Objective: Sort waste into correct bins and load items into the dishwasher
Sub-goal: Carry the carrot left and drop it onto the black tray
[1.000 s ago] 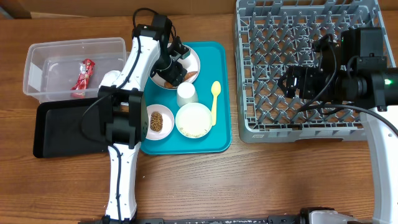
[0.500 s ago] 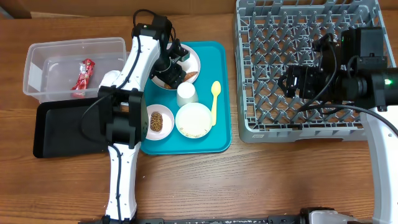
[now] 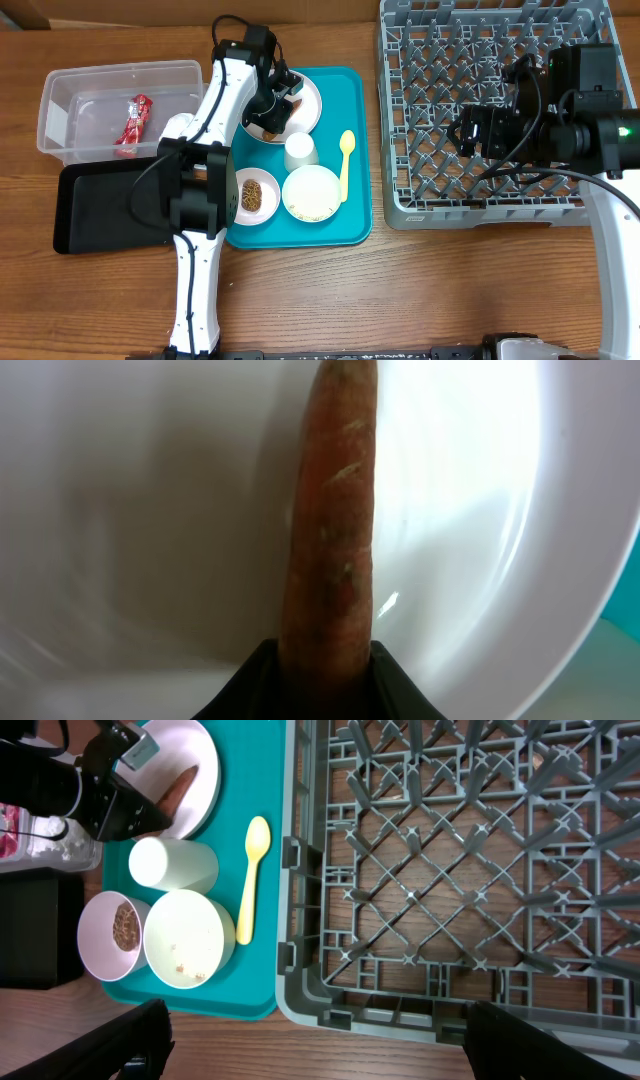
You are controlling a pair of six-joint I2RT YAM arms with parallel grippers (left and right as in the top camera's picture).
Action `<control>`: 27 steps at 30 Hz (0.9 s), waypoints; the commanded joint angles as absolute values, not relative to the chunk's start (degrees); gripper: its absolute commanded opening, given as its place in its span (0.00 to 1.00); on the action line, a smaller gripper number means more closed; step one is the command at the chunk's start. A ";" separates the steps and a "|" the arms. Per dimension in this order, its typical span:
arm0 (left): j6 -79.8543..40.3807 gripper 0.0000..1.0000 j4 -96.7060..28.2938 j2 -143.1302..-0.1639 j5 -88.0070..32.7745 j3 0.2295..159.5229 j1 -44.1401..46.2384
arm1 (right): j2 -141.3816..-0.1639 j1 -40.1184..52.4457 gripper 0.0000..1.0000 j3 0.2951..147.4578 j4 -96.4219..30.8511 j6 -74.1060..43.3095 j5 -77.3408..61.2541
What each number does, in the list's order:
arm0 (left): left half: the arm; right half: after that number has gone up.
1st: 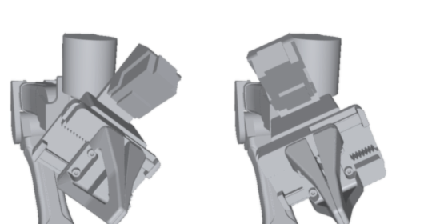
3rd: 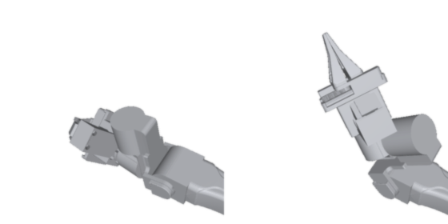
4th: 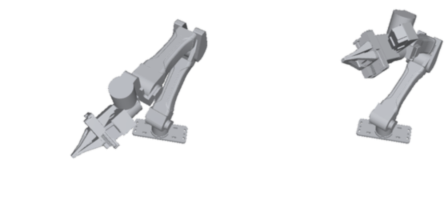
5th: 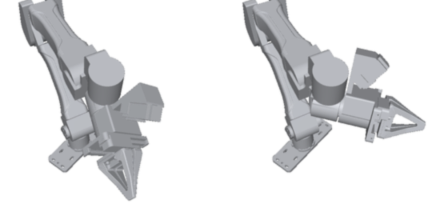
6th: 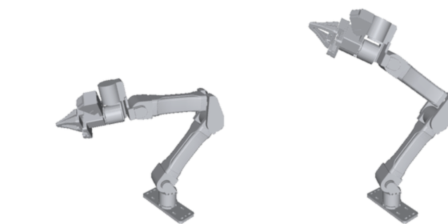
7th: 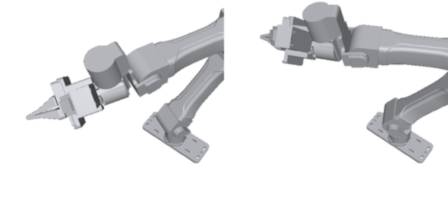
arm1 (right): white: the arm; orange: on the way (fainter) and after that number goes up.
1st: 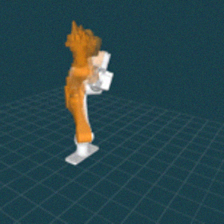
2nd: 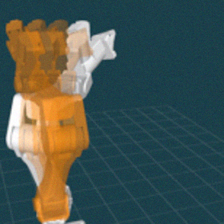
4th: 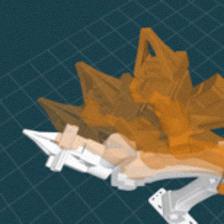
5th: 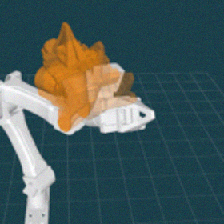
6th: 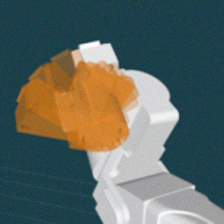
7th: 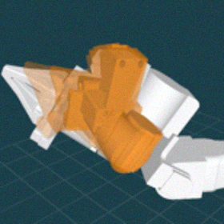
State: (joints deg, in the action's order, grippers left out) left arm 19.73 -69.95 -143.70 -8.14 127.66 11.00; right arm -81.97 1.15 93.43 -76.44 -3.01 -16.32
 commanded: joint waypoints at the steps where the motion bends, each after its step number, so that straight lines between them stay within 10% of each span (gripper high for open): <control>1: 15.16 0.20 -73.34 -143.76 -8.43 133.84 10.90 | -81.56 0.91 0.96 94.08 -76.18 -3.20 -16.82; 14: 0.80 0.18 -96.82 -142.93 -2.02 174.34 10.85 | -81.56 0.89 0.96 94.08 -76.16 -3.20 -16.82; 27: -6.48 0.18 -96.82 -122.50 -1.26 168.55 10.83 | -81.58 0.89 0.98 94.08 -75.99 -3.18 -16.82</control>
State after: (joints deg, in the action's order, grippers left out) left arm -4.19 -96.68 -130.17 -2.63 171.24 11.00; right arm -81.97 1.15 93.43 -76.20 -3.03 -16.32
